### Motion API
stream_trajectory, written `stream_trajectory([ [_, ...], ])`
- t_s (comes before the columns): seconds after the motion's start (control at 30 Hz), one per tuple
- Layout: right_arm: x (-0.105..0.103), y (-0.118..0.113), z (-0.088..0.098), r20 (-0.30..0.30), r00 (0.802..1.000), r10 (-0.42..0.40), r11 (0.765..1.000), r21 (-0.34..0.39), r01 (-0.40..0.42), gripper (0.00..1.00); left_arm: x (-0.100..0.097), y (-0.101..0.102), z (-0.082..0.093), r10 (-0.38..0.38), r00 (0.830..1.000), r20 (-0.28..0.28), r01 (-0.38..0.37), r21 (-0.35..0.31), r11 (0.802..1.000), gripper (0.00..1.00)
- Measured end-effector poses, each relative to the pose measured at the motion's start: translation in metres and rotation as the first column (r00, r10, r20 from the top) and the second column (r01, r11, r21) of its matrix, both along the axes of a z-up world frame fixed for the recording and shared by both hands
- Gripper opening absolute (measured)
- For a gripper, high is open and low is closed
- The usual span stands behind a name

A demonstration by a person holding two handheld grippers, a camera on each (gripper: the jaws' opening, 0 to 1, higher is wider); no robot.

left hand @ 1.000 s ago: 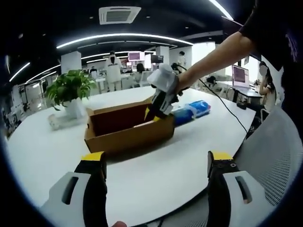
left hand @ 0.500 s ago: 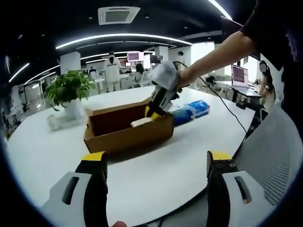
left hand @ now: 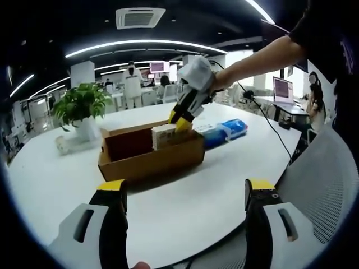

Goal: Operate the shoe box by opening the lid, removing the specified soft item, and placing it in the target area until the item is outside and the box remains undamaged.

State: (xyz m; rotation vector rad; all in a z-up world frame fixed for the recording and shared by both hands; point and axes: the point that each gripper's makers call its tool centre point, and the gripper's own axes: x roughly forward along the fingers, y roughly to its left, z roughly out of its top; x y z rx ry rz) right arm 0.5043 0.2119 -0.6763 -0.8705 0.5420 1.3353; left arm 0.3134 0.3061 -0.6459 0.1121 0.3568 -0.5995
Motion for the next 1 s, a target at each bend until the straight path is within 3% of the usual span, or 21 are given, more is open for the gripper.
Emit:
stream_trajectory([
  [0.57,-0.003,-0.011,0.035,0.063,0.998,0.009,1.000,0.025,-0.011,0.14,-0.001,-0.001,0.001,-0.006,1.000,0.004,0.006,0.005,1.000,0.84],
  [1.0,0.002,-0.036,0.054,0.092,0.996,-0.022,0.999,0.037,0.019,0.14,-0.002,-0.001,0.000,-0.003,1.000,0.002,0.003,0.003,1.000,0.84],
])
